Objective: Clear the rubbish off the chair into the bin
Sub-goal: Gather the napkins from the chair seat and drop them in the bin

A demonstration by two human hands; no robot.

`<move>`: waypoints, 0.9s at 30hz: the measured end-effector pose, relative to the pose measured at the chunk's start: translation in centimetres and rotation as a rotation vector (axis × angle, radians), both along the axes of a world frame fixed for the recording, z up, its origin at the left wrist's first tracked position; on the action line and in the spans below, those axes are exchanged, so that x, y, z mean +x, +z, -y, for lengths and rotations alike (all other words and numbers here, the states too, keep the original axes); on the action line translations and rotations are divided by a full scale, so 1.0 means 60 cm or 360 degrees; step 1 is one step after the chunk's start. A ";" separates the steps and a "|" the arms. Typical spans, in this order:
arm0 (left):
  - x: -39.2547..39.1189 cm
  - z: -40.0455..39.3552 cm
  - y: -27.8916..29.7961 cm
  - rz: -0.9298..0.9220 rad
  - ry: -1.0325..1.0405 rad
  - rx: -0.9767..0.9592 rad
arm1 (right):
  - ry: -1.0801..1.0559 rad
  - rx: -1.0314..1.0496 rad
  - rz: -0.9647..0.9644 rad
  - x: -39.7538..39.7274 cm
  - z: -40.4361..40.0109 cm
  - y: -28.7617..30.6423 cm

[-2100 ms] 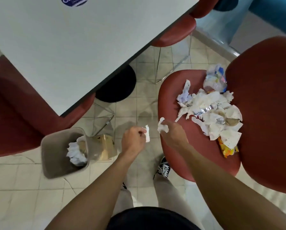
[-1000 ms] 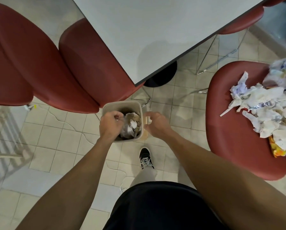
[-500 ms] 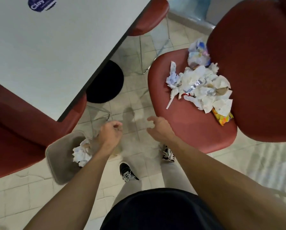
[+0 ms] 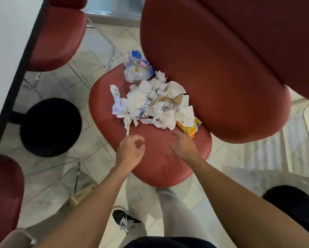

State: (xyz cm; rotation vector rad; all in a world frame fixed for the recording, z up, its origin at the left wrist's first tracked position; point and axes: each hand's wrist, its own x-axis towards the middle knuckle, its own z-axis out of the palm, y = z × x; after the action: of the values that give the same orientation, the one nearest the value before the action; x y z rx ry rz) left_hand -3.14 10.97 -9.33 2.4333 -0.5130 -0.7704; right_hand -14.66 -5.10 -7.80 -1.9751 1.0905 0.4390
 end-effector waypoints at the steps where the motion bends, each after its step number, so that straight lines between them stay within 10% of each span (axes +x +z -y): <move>1: 0.002 0.025 -0.006 -0.0006 -0.0061 -0.0012 | -0.0028 -0.0014 0.0004 -0.002 0.020 -0.008; 11: 0.034 0.268 -0.122 -0.0083 -0.0409 0.0098 | -0.0290 -0.0146 -0.0048 0.024 0.206 -0.139; 27: 0.052 0.290 -0.171 -0.0034 -0.0577 0.0178 | -0.0304 -0.0153 -0.0042 0.078 0.199 -0.200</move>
State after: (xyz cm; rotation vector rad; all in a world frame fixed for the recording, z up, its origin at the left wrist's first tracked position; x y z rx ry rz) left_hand -0.01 -6.42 -19.60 2.4616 -0.9427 -0.9939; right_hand -9.98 -17.02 -19.77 -1.9295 1.3248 0.3162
